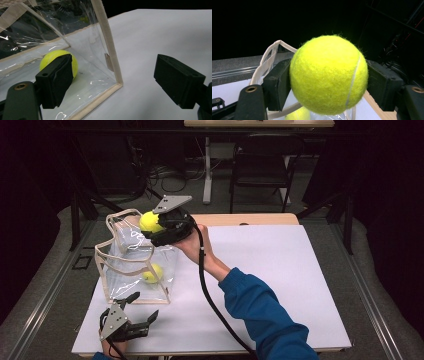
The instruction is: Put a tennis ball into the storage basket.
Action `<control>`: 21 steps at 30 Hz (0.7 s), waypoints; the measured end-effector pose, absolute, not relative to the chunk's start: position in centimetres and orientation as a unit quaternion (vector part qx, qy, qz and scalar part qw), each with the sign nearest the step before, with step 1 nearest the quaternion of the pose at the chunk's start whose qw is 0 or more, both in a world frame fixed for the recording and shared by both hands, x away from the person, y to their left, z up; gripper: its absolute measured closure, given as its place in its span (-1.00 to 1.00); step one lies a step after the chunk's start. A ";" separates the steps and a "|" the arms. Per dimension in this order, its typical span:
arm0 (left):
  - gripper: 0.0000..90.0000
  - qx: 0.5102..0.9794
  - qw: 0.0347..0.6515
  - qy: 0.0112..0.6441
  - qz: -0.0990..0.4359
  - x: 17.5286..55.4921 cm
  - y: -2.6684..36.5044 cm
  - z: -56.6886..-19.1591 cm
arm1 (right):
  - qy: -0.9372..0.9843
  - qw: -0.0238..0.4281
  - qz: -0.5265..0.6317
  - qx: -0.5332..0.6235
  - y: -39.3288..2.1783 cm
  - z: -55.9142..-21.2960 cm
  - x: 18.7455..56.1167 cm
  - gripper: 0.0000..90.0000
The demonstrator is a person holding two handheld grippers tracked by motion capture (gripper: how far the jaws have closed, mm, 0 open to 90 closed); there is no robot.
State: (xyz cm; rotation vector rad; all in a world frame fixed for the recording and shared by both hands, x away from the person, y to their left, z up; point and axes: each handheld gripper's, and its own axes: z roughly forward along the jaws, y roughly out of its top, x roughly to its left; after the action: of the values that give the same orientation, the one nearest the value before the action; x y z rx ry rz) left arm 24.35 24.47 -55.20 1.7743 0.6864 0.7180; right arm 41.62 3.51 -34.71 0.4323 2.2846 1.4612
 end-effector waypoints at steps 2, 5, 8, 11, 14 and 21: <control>-0.65 0.743 0.525 0.286 0.301 24.3 24.5 -55.2 | 0.816 0.197 0.521 0.154 3.6 -34.7 41.6 -0.42; -0.65 0.743 0.526 0.286 0.300 24.3 24.5 -55.2 | 0.816 0.197 0.521 0.154 3.8 -34.7 41.6 -0.42; -0.65 0.742 0.526 0.286 0.301 24.3 24.5 -55.2 | 0.815 0.193 0.525 0.153 4.1 -34.7 41.6 -0.42; -0.65 0.743 0.526 0.286 0.300 24.3 24.5 -55.2 | 0.815 0.191 0.526 0.151 4.4 -34.7 41.5 -0.42; -0.65 0.743 0.526 0.286 0.300 24.4 24.5 -55.2 | 0.816 0.192 0.524 0.149 4.7 -34.7 41.5 -0.42; -0.65 0.743 0.525 0.286 0.300 24.4 24.5 -55.2 | 0.818 0.188 0.524 0.146 5.5 -35.0 41.5 -0.42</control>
State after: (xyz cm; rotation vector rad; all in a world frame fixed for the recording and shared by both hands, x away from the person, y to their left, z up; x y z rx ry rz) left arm 24.36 24.47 -55.20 1.7778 0.6834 0.7176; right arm 41.45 5.50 -34.96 0.4103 2.2998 1.4743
